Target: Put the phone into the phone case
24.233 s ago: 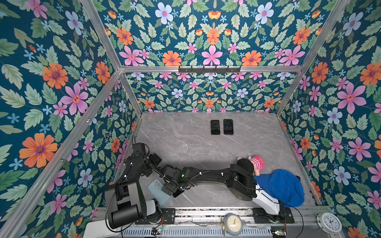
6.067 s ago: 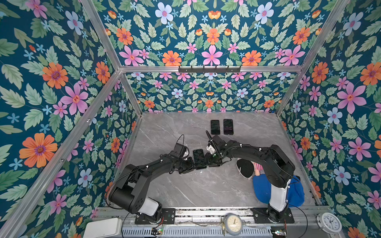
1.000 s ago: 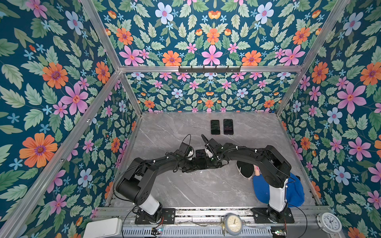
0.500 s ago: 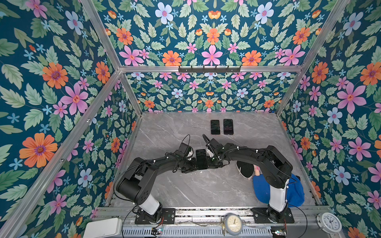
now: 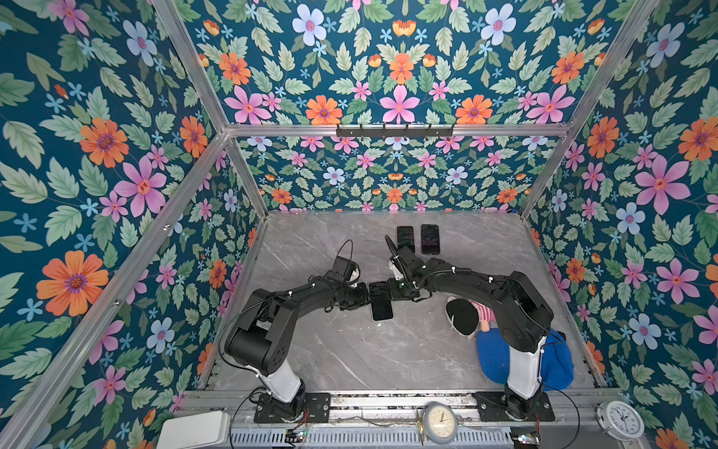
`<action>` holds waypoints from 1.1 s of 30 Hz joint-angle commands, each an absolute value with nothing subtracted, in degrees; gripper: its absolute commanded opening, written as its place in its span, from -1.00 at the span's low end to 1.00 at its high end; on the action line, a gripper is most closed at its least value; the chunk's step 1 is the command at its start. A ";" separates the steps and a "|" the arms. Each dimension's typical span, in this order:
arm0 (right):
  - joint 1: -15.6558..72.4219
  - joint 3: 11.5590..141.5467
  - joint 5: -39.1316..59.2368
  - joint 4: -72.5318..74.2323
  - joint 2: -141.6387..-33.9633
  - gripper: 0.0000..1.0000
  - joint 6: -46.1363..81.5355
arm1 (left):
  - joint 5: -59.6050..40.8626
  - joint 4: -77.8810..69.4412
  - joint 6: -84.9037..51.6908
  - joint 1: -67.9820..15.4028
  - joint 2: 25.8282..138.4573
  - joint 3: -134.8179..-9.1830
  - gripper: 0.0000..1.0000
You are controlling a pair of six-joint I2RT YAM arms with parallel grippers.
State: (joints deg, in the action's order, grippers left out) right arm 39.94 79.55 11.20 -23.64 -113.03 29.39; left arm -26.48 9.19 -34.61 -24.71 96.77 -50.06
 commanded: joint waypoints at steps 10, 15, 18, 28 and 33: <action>36.56 87.80 14.97 -21.71 -121.59 -0.26 24.55 | -27.11 9.83 -29.70 -23.91 104.74 -58.43 -0.47; 36.52 87.50 15.70 -21.41 -122.45 -0.33 24.77 | -27.41 9.88 -30.19 -23.99 105.86 -58.85 -0.65; 36.52 87.29 16.45 -20.86 -122.72 -0.37 25.05 | -27.24 10.05 -30.18 -23.99 106.21 -58.97 -0.68; 36.50 86.94 18.19 -20.15 -123.07 -0.60 25.66 | -27.94 9.40 -30.23 -24.48 106.72 -59.23 -0.76; 36.56 86.07 18.53 -19.55 -122.84 -0.72 26.14 | -28.05 9.24 -30.23 -24.70 106.88 -59.37 -0.77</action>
